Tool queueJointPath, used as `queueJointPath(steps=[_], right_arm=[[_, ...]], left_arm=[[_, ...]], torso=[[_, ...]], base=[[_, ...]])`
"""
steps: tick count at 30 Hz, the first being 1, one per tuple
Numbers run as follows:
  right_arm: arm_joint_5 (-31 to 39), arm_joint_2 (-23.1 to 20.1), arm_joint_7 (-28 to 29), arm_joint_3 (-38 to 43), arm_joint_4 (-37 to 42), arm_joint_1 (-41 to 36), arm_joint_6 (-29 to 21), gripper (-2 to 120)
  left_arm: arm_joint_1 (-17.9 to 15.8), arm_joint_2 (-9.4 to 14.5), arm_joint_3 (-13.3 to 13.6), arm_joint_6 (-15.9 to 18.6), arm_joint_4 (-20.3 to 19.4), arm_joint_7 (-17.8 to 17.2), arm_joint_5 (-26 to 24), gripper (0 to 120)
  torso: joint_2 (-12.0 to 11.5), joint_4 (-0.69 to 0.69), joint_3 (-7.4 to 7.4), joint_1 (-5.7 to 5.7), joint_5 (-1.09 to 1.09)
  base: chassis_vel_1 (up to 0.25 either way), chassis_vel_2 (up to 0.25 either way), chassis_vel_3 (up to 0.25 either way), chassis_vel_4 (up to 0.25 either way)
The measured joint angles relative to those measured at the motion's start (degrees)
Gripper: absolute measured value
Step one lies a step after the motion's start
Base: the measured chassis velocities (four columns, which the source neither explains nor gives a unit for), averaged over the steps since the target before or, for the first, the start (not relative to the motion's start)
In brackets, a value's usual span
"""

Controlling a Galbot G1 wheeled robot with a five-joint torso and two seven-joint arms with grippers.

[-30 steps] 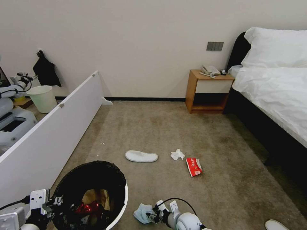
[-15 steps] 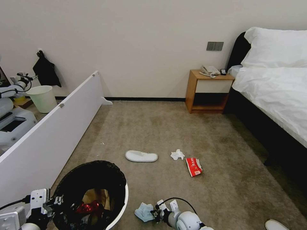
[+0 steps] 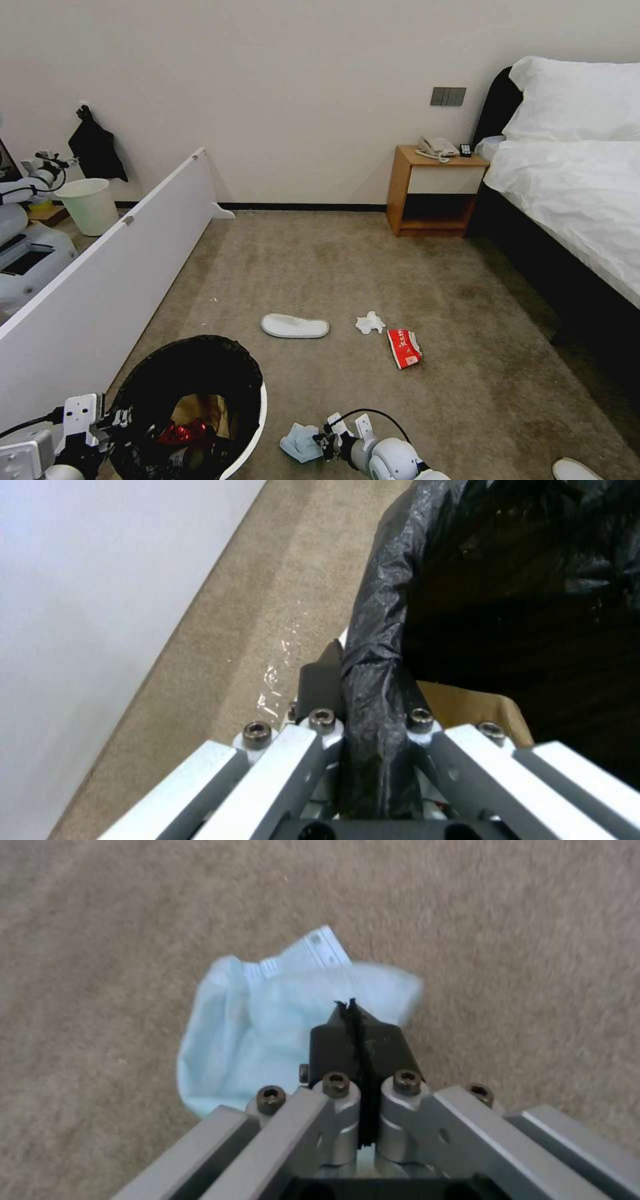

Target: Pick up the trash bin, then pick up the garbage from the floor and place it into the trash bin.

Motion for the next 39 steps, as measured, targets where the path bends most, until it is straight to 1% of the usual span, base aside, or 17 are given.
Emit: queueJointPath(steps=[4,9,16,23,25,26,28,29,31,32,33,34,36,37,38,39], right_arm=[[0.0,-0.7,0.1,0.0,1.7,-0.5,0.4,0],[-0.3,-2.8,0.2,0.9,6.1,-2.0,1.2,0],[-0.5,-4.8,0.2,1.8,10.4,-3.4,1.6,0],[-1.0,-4.5,0.3,1.8,10.5,-3.8,2.4,0],[-1.0,-3.5,0.9,1.3,9.5,-3.6,2.5,11],[-1.0,-3.5,0.9,1.3,9.5,-3.6,2.5,11],[-0.9,-3.2,1.3,0.9,9.1,-3.1,2.5,24],[-0.9,-3.2,1.3,0.9,9.1,-3.1,2.5,24],[-0.7,-3.2,1.3,0.8,9.0,-3.1,2.4,33],[-0.7,-3.2,1.3,0.8,9.0,-3.1,2.4,33],[-0.6,-3.3,1.3,0.9,9.0,-3.2,2.4,39],[-0.6,-3.3,1.3,0.9,9.0,-3.2,2.4,39],[-0.6,-3.4,1.4,1.0,9.0,-3.3,2.4,49],[-0.6,-3.4,1.4,1.0,9.0,-3.3,2.4,52],[-0.6,-3.4,1.4,1.0,9.0,-3.3,2.4,52],[-0.6,-3.3,1.4,1.0,9.0,-3.4,2.3,58]], left_arm=[[0.0,0.0,-0.1,0.0,0.0,0.0,-0.1,3],[0.0,0.2,-0.2,0.0,0.0,0.0,-0.2,3],[-0.2,0.2,0.0,0.0,0.3,0.0,0.0,3],[-0.3,0.2,0.1,0.0,0.3,0.0,0.0,3],[-0.3,0.4,0.0,0.0,0.3,0.0,0.0,3],[-0.3,0.4,0.0,0.0,0.3,0.0,0.0,3],[-0.2,0.4,-0.1,0.0,0.3,0.0,-0.1,3],[-0.2,0.4,-0.1,0.0,0.3,0.0,-0.1,3],[-0.2,0.5,-0.1,0.0,0.3,0.0,-0.2,3],[-0.2,0.5,-0.1,0.0,0.3,0.0,-0.2,3],[-0.1,0.5,-0.1,0.0,0.3,0.0,-0.2,3],[-0.1,0.5,-0.1,0.0,0.3,0.0,-0.2,3],[0.0,0.6,-0.2,0.0,0.3,0.0,-0.2,3],[0.0,0.6,-0.2,0.0,0.3,0.0,-0.2,3],[0.0,0.6,-0.2,0.0,0.3,0.0,-0.2,3],[0.0,0.6,-0.2,0.0,0.3,0.0,-0.2,3]], torso=[[0.0,0.0,0.0,0.0,0.0],[0.0,-0.01,0.0,0.0,0.0],[0.0,0.0,0.0,0.0,0.0],[0.0,0.0,0.0,0.0,0.0],[0.0,0.0,0.0,0.0,0.0],[0.0,0.0,0.0,0.0,0.0],[0.0,0.01,0.0,0.0,0.0],[0.0,0.01,0.0,0.0,0.0],[0.0,0.0,0.0,0.0,0.0],[0.0,0.0,0.0,0.0,0.0],[0.0,0.0,0.0,0.0,0.0],[0.0,0.0,0.0,0.0,0.0],[0.0,0.0,0.0,0.0,0.0],[0.0,0.0,0.0,0.0,0.0],[0.0,0.0,0.0,0.0,0.0],[0.0,0.0,0.0,0.0,0.0]], base=[[0.0,0.0,0.0,0.0],[0.0,0.0,0.0,0.0],[0.0,0.0,0.0,0.0],[0.0,0.0,0.0,0.0],[0.0,0.0,0.0,0.0],[0.0,0.0,0.0,0.0],[0.0,0.0,0.0,0.0],[0.0,0.0,0.0,0.0],[0.0,0.0,0.0,0.0],[0.0,0.0,0.0,0.0],[0.0,0.0,0.0,0.0],[0.0,0.0,0.0,0.0],[0.0,0.0,0.0,0.0],[0.0,0.0,0.0,0.0],[0.0,0.0,0.0,0.0],[0.0,0.0,0.0,0.0]])
